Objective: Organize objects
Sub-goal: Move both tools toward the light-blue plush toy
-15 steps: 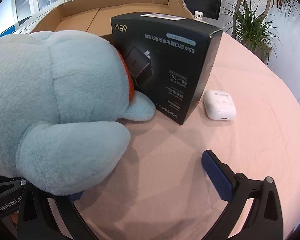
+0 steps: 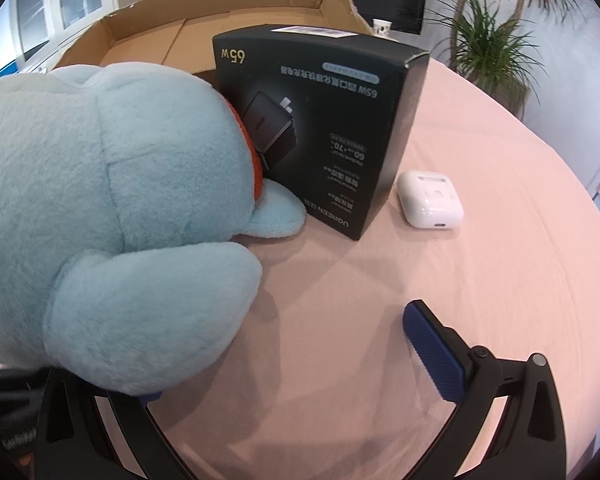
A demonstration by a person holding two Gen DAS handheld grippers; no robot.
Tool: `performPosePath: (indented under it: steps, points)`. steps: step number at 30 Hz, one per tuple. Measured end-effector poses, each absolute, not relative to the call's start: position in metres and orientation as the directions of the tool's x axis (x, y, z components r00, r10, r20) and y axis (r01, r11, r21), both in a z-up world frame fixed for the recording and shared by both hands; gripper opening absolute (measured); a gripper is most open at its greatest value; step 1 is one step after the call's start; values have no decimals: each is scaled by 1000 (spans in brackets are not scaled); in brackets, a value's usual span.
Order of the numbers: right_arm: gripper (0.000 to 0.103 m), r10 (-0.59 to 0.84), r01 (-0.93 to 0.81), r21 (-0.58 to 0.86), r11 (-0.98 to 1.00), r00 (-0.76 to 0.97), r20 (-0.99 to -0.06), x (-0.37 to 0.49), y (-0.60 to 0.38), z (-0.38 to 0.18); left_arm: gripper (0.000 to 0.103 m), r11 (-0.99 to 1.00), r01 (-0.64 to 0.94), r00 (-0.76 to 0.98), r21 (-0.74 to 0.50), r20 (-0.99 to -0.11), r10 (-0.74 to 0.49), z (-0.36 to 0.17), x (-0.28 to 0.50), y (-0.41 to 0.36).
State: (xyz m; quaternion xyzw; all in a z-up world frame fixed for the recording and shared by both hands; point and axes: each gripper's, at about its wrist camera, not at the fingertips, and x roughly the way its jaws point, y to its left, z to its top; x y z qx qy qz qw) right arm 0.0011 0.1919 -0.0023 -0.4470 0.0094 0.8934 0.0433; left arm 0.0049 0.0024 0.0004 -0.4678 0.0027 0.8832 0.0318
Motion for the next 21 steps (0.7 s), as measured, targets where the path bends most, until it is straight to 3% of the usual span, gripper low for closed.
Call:
performPosePath:
  steps: [14, 21]
  points:
    - [102, 45, -49, -20, -999, -579, -814, 11, 194, -1, 103, -1000, -22, -505, -20, -862, 28, 1, 19, -3]
    - [102, -63, 78, 23, -997, -561, -825, 64, 212, 0, 101, -993, -27, -555, 116, -828, -82, 32, 105, -6]
